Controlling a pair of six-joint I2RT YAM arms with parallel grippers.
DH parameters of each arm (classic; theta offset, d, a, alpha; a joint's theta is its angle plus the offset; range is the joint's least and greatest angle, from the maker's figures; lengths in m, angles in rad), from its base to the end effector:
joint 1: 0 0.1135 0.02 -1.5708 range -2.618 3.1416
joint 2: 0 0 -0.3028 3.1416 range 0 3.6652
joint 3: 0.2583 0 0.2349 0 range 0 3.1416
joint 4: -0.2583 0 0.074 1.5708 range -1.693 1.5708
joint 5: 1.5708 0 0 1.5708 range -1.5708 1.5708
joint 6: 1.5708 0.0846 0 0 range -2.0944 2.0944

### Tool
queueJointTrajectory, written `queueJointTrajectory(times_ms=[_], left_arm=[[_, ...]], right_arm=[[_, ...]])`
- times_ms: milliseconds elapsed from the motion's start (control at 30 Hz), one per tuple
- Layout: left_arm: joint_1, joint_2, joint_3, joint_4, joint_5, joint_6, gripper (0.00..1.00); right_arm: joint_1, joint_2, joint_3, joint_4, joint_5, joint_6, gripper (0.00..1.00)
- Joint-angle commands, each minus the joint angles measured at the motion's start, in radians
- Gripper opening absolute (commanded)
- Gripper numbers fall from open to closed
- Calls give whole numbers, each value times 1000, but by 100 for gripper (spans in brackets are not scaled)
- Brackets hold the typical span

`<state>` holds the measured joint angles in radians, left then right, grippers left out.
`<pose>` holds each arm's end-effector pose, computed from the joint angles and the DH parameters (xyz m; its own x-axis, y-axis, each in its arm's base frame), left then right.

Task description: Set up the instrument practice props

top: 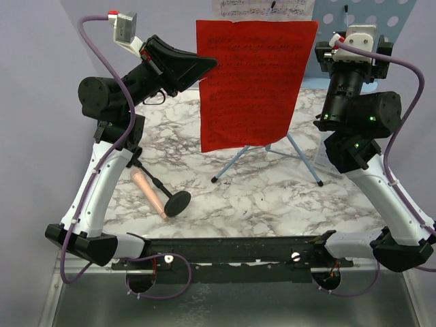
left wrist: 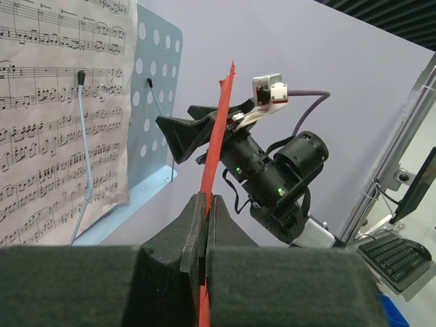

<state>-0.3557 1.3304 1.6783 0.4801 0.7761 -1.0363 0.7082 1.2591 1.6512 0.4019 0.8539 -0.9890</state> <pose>0.1967 -0.1363 0.6404 -0.2443 -0.5644 -0.7886 0.9470 0.0360 -0.3192 0.1971 0.0849 0.6364 0.3194 -0.4492 -0.8344 0.4383 0.8507 -0.2902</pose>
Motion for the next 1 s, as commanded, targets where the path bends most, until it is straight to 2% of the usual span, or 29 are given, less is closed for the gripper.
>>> queueJointTrajectory(times_ms=[0,100,233,467,600,833,967], left_arm=[[-5,19,52,9,-24,-25,0],[-5,25,60,9,-47,-34,0],[-5,40,97,9,-69,-36,0],[-6,99,199,8,-111,-57,0],[-6,139,256,7,-142,-76,0],[-21,220,376,5,-142,-87,0],[-28,264,440,-27,-156,-61,0]], right_arm=[[-24,2,21,-24,-2,36,76],[-52,-8,-1,-60,-25,90,68],[-105,-5,-11,-145,-53,165,67],[-114,-18,-25,-189,-111,228,59],[-124,-10,-24,-207,-140,243,50],[-135,5,-28,-159,-151,219,25],[-135,-8,-39,-136,-168,218,21]])
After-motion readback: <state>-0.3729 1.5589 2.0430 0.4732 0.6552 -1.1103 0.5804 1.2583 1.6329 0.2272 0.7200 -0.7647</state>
